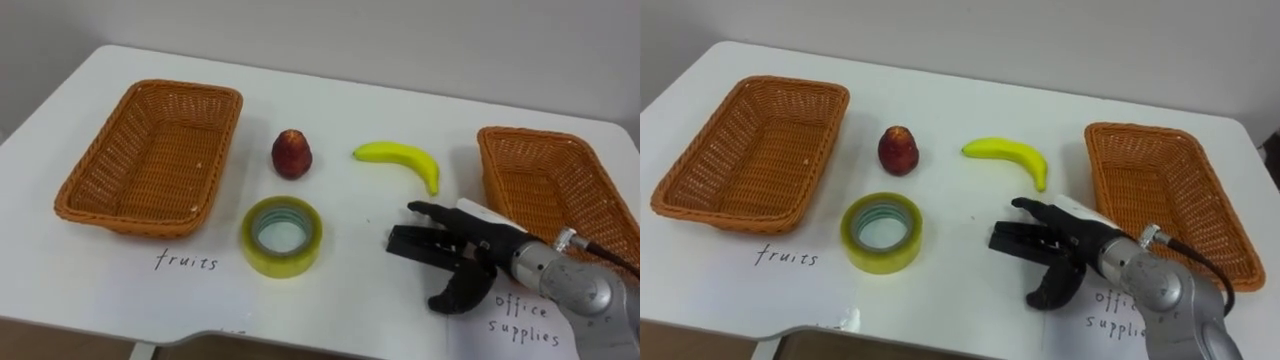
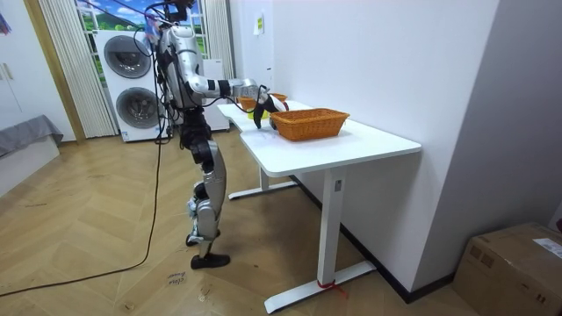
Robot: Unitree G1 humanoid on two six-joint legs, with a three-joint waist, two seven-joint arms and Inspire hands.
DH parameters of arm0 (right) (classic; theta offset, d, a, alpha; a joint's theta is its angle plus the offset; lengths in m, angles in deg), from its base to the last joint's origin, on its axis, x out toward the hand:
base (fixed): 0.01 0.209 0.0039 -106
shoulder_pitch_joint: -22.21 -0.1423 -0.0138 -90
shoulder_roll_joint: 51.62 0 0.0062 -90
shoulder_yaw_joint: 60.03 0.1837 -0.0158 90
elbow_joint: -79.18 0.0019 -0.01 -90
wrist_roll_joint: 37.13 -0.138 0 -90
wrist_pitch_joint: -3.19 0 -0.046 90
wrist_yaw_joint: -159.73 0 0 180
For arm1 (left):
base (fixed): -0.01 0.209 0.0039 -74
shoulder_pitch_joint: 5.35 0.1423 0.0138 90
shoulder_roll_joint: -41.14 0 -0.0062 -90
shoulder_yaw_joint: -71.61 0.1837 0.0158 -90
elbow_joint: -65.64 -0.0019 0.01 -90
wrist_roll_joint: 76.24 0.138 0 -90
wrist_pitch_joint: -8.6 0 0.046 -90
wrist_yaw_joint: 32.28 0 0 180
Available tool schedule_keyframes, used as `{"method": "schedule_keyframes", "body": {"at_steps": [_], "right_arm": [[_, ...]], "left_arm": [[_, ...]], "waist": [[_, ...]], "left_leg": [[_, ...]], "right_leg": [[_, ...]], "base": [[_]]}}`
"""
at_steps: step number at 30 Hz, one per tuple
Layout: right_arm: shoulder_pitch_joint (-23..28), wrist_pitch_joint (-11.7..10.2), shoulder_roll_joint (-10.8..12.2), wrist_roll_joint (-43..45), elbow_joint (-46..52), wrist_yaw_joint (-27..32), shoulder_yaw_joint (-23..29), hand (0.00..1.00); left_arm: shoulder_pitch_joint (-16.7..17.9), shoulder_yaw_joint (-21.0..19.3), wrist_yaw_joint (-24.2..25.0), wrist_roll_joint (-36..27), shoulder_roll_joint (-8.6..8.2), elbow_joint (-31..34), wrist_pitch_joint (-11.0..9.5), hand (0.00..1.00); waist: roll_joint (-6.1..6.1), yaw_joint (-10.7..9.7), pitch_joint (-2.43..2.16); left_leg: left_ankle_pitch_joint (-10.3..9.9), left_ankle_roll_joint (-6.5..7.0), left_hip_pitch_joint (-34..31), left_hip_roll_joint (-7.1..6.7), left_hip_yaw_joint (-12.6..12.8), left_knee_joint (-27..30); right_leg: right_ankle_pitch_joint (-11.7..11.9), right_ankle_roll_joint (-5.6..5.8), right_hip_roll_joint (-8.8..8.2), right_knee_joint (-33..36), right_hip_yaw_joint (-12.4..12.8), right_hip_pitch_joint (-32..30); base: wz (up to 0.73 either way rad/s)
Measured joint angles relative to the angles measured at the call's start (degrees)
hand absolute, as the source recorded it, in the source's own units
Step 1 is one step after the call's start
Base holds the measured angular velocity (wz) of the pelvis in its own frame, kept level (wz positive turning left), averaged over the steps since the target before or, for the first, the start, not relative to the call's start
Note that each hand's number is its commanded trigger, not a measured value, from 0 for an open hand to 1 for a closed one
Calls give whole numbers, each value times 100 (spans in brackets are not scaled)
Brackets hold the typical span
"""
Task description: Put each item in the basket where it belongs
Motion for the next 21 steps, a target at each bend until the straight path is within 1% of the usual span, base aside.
{"method": "schedule_keyframes", "body": {"at_steps": [3, 7, 9, 12, 14, 19, 21], "right_arm": [[-1, 51, 0, 11, -44, 2, -48, 0], [-77, 84, 0, 9, -171, -6, -60, 0], [-160, 90, -3, 13, -235, -42, -100, 0], [-161, 89, -14, 13, -233, -53, -104, 0], [-161, 91, -60, 9, -222, -58, -147, 0], [-163, 88, -64, 8, -206, -108, -154, 0], [-179, 40, -66, 2, -256, -109, -156, 0]], "left_arm": [[1, 4, 23, 0, 48, -1, 28, 0], [1, 10, 86, 2, 66, 0, 37, 0], [0, 115, 94, 1, 109, 0, 37, 0], [-3, 118, 101, 0, 109, 0, 36, 0], [-2, 117, 103, 0, 111, 0, 36, 0], [-4, 117, 95, -1, 113, 0, 36, 0], [-5, 130, 88, -2, 113, 1, 36, 0]], "waist": [[-34, 1, -10], [-41, 1, -9], [-47, -1, -5], [-52, 0, -2], [-57, 9, -3], [-57, 3, -3], [-58, 3, -3]], "left_leg": [[-1, 1, 3, -3, -1, -7], [-2, 3, 5, -3, -3, -14], [-2, 3, -2, -2, -10, -13], [-3, 3, -15, -4, -15, -13], [-3, 3, -12, -4, -15, -15], [-3, 2, -9, 4, -15, -11], [-3, 2, -4, 8, -16, -8]], "right_leg": [[4, 6, 0, -23, 2, 6], [17, 10, 4, -20, 7, 5], [18, 8, 6, -22, 5, -1], [18, 8, 5, -28, 4, -16], [18, 8, 6, -30, 7, -17], [20, 4, 31, -27, 10, -9], [22, 2, 25, -28, 8, -6]], "base": [[0], [0], [0], [0], [0], [0], [0]]}}
